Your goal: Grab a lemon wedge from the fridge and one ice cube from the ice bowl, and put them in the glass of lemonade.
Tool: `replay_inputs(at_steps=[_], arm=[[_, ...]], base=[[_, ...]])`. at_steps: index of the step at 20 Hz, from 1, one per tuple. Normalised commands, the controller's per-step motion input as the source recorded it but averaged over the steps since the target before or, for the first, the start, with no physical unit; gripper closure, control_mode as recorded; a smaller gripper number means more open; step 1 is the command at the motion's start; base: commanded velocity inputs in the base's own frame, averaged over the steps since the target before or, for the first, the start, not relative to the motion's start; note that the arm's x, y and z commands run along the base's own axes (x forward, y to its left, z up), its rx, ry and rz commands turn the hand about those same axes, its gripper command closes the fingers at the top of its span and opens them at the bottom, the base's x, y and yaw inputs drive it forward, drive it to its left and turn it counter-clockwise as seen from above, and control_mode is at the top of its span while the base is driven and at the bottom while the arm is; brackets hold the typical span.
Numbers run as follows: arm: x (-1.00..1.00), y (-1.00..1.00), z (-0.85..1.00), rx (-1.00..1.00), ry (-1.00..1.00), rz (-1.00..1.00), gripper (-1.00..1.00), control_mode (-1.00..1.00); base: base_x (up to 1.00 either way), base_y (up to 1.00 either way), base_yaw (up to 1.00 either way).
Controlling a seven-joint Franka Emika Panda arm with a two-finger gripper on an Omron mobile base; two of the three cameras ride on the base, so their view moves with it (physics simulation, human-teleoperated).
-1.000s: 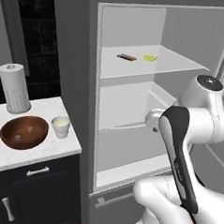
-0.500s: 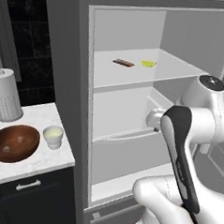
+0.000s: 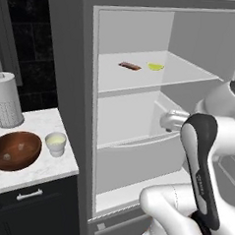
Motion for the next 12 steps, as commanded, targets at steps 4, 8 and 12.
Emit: replay_inputs(at_steps=[4,8,12], arm=[[0.29,0.0,0.37,0.12,-0.21,0.04,-1.0,-1.0],[0.39,0.0,0.89,-0.01,-0.14,0.15,-1.0,-1.0],[0.37,0.0,1.0,-0.2,-0.14,0.23,-1.0,-1.0]], base=[[0.0,0.0,0.0],[0.0,0.0,0.0],[0.0,0.0,0.0]])
